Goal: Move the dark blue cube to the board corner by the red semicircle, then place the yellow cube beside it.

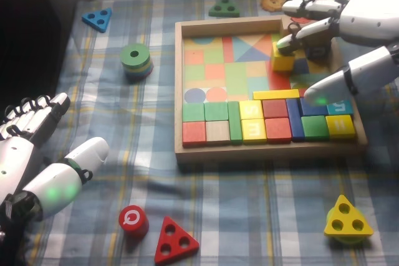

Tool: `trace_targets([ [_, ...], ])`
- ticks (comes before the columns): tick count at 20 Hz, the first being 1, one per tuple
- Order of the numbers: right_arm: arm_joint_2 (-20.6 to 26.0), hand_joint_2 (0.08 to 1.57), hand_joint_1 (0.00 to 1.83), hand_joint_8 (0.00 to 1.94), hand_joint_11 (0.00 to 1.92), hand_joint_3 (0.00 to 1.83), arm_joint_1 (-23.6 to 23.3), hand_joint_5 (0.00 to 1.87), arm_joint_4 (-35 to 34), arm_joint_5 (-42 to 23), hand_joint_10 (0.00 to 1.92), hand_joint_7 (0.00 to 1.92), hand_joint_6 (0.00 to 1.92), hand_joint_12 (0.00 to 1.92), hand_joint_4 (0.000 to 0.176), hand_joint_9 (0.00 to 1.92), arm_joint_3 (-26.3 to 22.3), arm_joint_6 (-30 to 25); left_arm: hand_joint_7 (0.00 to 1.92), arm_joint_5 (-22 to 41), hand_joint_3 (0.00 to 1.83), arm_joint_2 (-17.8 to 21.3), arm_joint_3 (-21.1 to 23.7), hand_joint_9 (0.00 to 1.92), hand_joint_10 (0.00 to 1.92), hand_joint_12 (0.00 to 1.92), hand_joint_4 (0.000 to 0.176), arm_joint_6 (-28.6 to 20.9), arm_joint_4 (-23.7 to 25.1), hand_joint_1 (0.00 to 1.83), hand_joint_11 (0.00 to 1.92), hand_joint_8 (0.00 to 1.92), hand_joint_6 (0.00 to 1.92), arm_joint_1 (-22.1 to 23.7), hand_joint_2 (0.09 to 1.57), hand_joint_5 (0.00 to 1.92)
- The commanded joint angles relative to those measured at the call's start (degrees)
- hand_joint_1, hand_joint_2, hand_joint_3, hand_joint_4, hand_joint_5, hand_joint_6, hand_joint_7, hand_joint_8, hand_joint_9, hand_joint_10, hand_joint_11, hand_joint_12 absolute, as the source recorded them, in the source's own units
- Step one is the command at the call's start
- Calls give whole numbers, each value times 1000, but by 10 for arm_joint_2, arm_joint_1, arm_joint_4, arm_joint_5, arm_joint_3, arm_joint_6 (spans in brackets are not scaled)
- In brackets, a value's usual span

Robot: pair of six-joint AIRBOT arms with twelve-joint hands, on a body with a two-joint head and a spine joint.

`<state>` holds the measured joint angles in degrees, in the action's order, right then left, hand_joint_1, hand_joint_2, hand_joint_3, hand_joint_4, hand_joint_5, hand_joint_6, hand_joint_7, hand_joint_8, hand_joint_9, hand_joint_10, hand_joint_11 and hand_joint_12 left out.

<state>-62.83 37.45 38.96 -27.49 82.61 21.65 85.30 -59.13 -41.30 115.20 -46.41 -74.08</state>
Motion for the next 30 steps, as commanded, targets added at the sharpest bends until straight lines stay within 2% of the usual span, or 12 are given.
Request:
trace_targets([
  [1,1,797,0,0,0,0,-5,401,-25,-41,0,0,10,0,147,0,3,0,90,62,9,-1,-1,22,5,0,16,-3,25,0,0,4,3,2,1193,145],
  [7,1,813,0,0,0,0,-6,382,-56,-30,0,0,2,0,130,0,14,43,72,61,4,-1,-1,3,1,0,13,-3,25,0,0,1,3,2,1186,133],
  [9,1,820,0,0,0,0,-6,375,-67,-27,0,0,0,0,145,0,18,56,74,60,6,-2,-1,7,3,0,16,-3,25,0,0,2,4,2,1190,136],
  [11,0,835,0,0,0,6,-7,375,-84,-27,0,0,2,0,103,0,20,75,74,60,6,-2,-1,5,2,0,23,-3,25,0,0,2,5,2,1192,140],
  [13,0,839,0,0,0,7,-9,372,-95,-27,0,0,0,0,103,0,21,81,75,60,9,-2,-1,5,1,0,16,-3,24,0,0,1,4,2,1200,140],
  [17,0,902,0,0,0,35,-18,374,-98,-48,0,0,1,0,25,0,5,81,73,60,7,-2,-1,11,3,0,19,-3,21,0,0,1,5,2,1196,143],
  [19,10,902,0,0,0,32,-23,373,-113,-64,0,0,1,0,37,0,-5,85,82,60,9,-3,-1,22,7,0,7,-3,21,0,0,4,10,2,1202,159],
  [20,15,927,0,0,0,43,-24,382,-127,-72,0,0,4,0,18,0,-11,94,81,60,7,-3,-1,22,7,0,17,-3,21,0,0,4,8,1,1199,155],
  [21,23,924,0,0,0,41,-24,380,-141,-82,0,0,3,0,35,0,-19,104,84,60,6,-3,-1,24,7,0,19,-3,21,0,0,5,9,1,1197,159],
  [24,50,928,0,0,0,41,-24,374,-176,-119,0,0,0,0,7,0,-51,118,77,60,4,-3,-1,11,1,0,26,-3,21,0,0,1,2,1,1193,147],
  [27,74,991,0,0,0,23,-10,302,-207,-156,0,0,0,0,37,0,-84,119,84,65,0,-2,0,20,5,0,32,-3,21,0,0,3,4,2,1183,153],
  [30,106,1017,0,6,2,27,70,184,-346,-242,0,15,0,1,0,0,-145,245,70,72,5,3,-4,0,0,0,20,-3,34,0,0,3,2,11,1196,133],
])
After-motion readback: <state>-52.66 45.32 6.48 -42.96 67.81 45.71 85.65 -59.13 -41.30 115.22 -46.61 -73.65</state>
